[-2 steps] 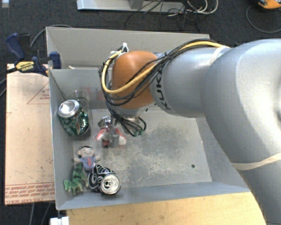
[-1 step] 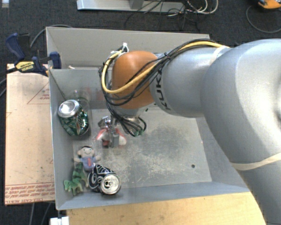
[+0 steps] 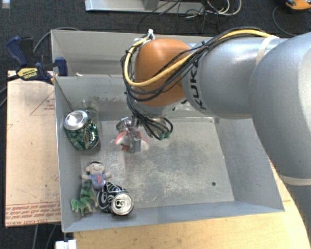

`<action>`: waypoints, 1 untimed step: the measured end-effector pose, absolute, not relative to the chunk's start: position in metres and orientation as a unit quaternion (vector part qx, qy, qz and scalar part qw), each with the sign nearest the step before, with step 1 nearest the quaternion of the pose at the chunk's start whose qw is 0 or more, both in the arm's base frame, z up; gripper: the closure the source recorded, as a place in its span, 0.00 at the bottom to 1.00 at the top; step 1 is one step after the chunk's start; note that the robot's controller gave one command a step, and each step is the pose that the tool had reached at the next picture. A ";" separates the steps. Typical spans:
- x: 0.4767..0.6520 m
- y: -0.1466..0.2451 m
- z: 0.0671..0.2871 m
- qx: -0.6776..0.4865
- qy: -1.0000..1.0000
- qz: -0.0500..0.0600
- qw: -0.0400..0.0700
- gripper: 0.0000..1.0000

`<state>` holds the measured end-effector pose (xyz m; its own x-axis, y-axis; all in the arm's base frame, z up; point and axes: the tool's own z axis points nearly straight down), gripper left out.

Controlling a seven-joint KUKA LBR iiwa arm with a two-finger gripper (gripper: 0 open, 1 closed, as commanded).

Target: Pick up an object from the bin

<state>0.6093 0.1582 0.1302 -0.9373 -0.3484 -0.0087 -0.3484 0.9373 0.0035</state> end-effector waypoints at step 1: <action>0.598 0.169 0.147 -0.180 0.984 0.003 0.004 1.00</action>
Offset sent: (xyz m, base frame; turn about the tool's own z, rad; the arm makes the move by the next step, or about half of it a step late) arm -0.0032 -0.0009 0.1309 0.0092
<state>0.5979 0.1687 0.1468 -0.9348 -0.3550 -0.0081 -0.3550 0.9349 0.0040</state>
